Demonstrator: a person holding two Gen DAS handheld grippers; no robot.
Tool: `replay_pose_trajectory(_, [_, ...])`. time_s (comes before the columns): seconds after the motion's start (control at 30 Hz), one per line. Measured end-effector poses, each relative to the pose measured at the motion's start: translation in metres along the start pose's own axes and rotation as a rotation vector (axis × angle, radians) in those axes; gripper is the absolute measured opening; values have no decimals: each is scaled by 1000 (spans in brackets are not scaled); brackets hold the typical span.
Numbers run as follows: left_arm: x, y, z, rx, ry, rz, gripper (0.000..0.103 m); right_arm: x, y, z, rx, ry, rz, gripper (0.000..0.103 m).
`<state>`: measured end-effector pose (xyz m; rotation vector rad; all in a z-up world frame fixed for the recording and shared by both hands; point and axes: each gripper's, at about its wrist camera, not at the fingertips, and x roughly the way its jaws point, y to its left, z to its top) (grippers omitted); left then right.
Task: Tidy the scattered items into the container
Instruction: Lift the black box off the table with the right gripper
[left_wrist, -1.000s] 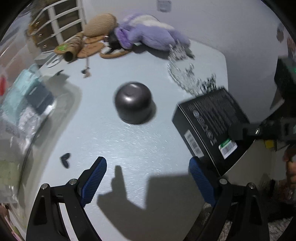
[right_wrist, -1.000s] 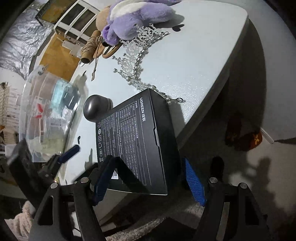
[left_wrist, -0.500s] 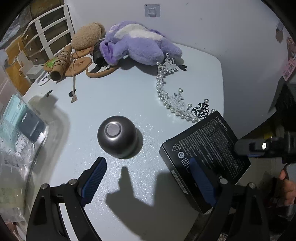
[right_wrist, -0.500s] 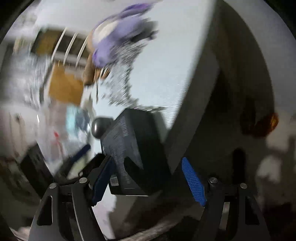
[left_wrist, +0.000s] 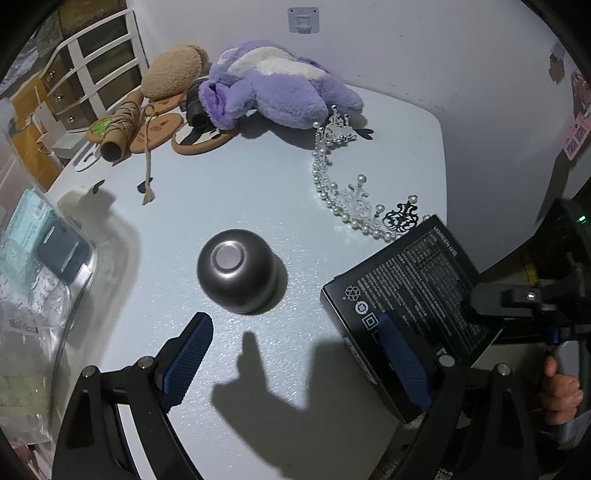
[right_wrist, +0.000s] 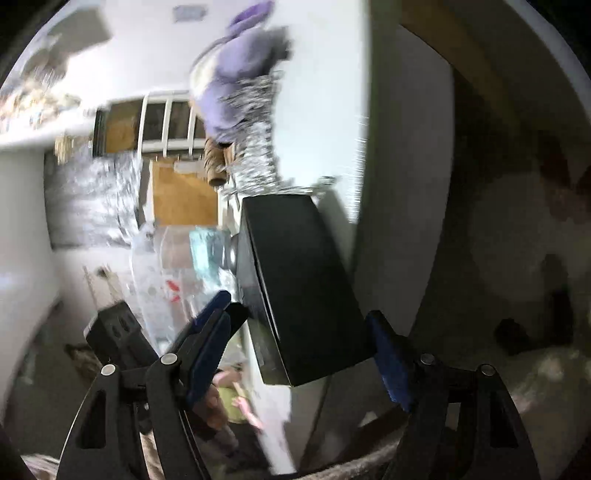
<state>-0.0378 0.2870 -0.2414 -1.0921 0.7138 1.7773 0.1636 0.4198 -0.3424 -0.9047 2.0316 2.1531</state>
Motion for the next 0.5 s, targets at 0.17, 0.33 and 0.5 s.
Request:
replay_pose_trajectory(0.17, [-5, 11, -10, -34, -1, 15, 91, -1, 56, 0, -183, 6, -114, 75])
replay_pose_trajectory(0.33, [-8, 19, -25, -83, -2, 12, 91, 22, 103, -3, -372, 48, -346, 55])
replay_pose_trajectory(0.5, [-14, 28, -40, -144, -18, 2, 91, 36, 117, -9, -440, 81, -428, 53])
